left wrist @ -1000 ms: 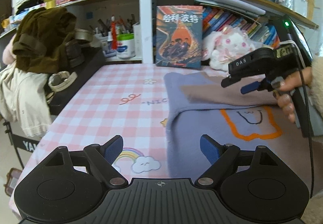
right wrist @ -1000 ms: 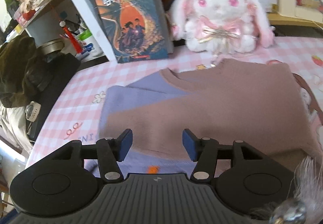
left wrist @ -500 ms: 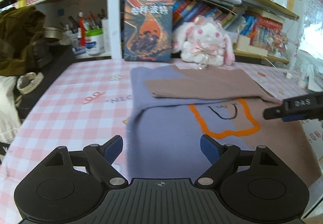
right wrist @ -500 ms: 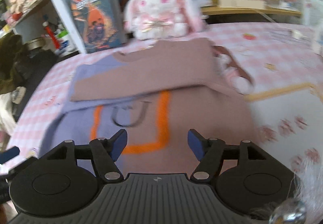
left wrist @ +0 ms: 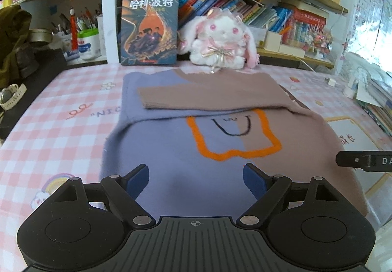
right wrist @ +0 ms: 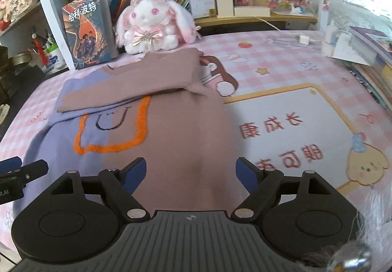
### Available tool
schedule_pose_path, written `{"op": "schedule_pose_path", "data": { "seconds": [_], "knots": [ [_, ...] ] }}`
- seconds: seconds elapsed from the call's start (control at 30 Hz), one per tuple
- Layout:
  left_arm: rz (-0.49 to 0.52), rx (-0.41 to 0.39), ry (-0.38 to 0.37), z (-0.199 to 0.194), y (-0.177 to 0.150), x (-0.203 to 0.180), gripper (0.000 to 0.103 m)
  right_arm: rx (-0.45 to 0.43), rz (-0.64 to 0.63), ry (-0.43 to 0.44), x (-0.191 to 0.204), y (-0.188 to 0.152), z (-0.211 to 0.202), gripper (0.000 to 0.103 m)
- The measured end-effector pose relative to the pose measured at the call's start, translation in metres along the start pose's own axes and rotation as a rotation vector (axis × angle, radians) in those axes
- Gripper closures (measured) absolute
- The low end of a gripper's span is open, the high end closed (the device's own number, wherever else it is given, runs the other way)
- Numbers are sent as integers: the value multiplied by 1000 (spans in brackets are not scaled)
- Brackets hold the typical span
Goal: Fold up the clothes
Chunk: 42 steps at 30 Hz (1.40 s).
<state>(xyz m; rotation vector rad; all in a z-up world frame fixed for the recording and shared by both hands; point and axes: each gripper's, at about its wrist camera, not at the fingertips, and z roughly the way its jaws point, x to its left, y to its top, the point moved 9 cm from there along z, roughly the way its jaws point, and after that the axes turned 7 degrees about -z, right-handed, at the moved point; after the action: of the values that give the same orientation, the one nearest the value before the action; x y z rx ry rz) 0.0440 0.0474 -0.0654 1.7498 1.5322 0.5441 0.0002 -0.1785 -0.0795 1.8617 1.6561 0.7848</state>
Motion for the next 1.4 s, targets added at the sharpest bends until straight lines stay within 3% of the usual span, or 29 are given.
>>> {"op": "schedule_pose_path", "data": {
  "seconds": [0.5,0.77,1.13,1.4],
  "knots": [
    [25,26,14,-33,-40,-52,16,3,-4,-2,-46,-45,-47,20],
    [34,44,42,-58,-68,-59,16,22,37,-6,-61,-78,-71,20],
    [-72,39,173,-80,-81,-11,16,40,-9,50,-36,-94,-76,20],
    [-237,35,279,-80,-74,50,16,43,95,53,-46,-80,-59,21]
  ]
}}
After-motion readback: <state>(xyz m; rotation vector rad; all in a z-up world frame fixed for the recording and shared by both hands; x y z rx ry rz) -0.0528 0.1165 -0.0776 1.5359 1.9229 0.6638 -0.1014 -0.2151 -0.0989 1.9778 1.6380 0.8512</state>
